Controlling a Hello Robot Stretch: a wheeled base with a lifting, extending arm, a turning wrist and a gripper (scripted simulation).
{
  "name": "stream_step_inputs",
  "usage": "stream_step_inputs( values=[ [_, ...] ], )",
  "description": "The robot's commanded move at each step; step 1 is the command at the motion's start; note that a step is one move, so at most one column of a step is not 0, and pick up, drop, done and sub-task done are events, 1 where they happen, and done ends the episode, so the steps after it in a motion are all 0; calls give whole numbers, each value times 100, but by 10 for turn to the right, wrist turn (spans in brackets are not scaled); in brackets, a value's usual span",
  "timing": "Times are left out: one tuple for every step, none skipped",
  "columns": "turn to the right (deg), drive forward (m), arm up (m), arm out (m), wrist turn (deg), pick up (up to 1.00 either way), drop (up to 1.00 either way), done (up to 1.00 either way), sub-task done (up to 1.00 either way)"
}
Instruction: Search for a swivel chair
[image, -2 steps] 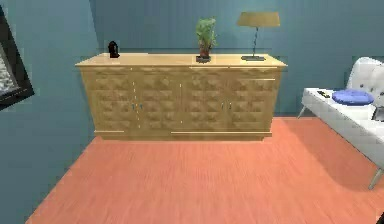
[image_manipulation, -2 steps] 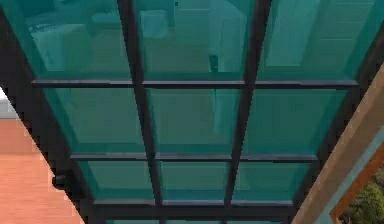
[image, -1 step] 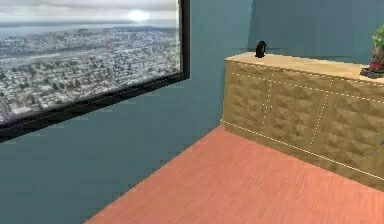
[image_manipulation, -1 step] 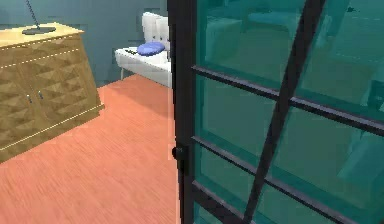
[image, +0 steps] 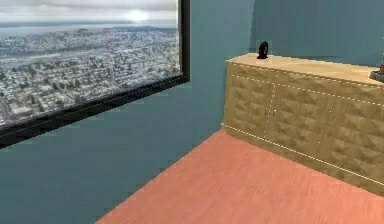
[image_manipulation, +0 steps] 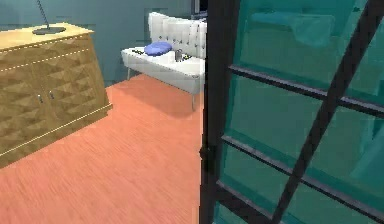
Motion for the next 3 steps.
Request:
stream_step_inputs(
  values=[
    [150, 0, 0, 0, 0, 0, 0, 0, 0],
    [0, 55, 0, 0, 0, 0, 0, 0, 0],
    [450, 0, 0, 0, 0, 0, 0, 0, 0]
  ],
)
